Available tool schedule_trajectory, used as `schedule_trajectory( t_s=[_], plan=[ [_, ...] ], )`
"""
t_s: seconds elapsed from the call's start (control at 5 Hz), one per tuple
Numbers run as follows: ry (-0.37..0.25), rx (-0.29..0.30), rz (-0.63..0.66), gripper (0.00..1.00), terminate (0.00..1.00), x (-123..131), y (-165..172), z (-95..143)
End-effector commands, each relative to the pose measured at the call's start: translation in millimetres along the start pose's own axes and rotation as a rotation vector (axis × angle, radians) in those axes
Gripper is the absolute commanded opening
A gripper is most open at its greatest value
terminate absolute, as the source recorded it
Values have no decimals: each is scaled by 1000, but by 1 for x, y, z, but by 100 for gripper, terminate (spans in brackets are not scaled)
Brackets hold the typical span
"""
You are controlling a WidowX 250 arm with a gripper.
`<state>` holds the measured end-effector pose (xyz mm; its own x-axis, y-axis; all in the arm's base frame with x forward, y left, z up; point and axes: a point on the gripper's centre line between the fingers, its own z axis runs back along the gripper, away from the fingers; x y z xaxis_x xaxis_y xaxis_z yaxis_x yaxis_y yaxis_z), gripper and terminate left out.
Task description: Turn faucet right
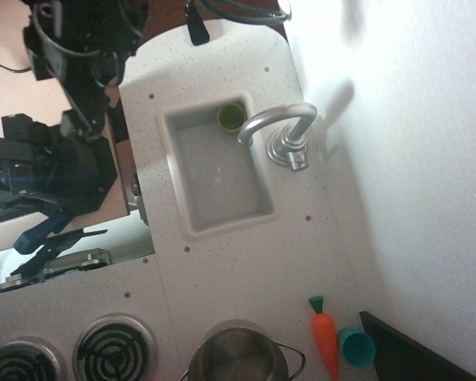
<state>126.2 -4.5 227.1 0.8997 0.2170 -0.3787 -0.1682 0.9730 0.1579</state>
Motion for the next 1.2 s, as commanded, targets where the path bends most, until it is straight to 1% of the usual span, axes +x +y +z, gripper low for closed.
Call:
schedule_trajectory(
  t_s=[0.0,0.2,0.4,0.6,0.8,1.0],
  plan=[
    [-366,30,-126,100,0,36,-13,-15],
    [-631,-39,-367,100,0,74,-8,-17],
    [-827,-64,-413,100,0,97,5,-14],
    [-803,-14,-337,100,0,108,20,-11],
    [-804,-5,-293,100,0,124,14,-11],
    [-823,-19,-366,100,0,139,-12,-6]
  ],
)
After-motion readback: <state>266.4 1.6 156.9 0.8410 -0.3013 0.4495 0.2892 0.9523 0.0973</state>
